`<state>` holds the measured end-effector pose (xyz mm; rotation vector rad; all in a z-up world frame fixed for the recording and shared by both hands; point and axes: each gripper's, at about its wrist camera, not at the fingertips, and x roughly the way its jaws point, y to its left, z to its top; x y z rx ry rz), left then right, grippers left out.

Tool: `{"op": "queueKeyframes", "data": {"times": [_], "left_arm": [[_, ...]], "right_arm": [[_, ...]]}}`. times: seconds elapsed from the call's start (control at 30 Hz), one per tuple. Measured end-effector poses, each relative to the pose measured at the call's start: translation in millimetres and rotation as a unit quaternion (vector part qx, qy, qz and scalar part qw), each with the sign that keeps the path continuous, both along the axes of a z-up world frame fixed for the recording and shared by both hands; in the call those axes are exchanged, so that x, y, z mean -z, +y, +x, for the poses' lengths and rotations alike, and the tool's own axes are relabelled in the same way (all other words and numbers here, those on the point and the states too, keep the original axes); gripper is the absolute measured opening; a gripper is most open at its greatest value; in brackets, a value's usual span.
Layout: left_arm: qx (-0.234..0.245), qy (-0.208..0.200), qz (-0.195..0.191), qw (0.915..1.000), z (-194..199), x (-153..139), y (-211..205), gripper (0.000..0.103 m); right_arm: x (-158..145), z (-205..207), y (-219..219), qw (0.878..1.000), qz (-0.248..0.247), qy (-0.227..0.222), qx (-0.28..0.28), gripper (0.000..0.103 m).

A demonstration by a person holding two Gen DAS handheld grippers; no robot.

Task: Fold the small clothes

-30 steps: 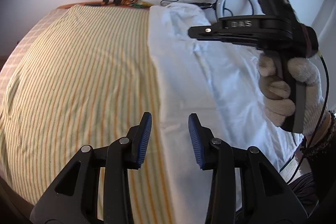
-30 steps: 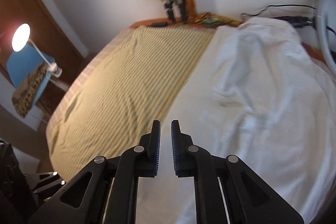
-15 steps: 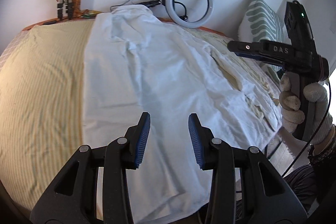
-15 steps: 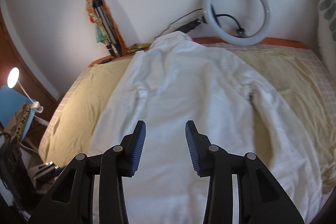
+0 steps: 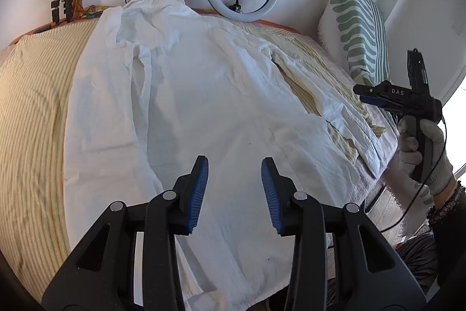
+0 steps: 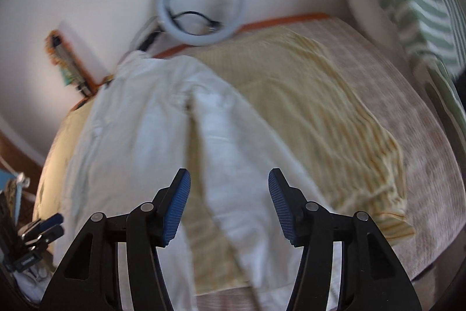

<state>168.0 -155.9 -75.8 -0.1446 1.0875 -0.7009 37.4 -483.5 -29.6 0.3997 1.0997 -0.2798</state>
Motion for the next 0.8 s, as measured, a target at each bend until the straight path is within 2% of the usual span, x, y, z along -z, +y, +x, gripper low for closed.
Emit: {"op": "queueKeyframes", "data": {"times": [0.17,0.4,0.53,0.6,0.63,0.67,0.7,0.8], "left_arm": [[-0.001,0.007,0.001,1.0,5.3,4.4,-5.9,0.038],[0.006,0.016,0.001,0.9998,8.5,10.6,-15.4,0.038],[0.018,0.019,0.003,0.9997,7.7,13.1,-24.7,0.038],[0.022,0.018,0.006,0.9996,6.5,13.9,-27.9,0.038],[0.023,0.018,0.007,0.9996,5.9,14.2,-29.1,0.038],[0.024,0.018,0.008,0.9995,5.6,14.4,-30.0,0.038],[0.025,0.018,0.007,0.9995,5.3,14.4,-30.8,0.038],[0.024,0.018,0.006,0.9995,5.2,13.6,-31.4,0.038]], "right_arm": [[24.4,-3.7,-26.5,0.999,0.048,0.014,0.013,0.043],[27.8,-11.9,-39.1,0.999,0.008,0.023,0.028,0.043],[38.2,-17.7,-45.8,0.999,0.035,0.033,0.023,0.043],[41.6,-17.6,-41.2,0.999,0.033,0.041,0.013,0.041],[41.6,-17.4,-38.0,0.999,0.031,0.041,0.009,0.023],[41.5,-17.3,-35.9,0.999,0.033,0.043,0.006,0.012],[39.6,-18.2,-34.3,0.999,0.034,0.039,0.008,0.005],[28.4,-17.1,-28.3,0.999,0.037,0.016,0.01,0.002]]}}
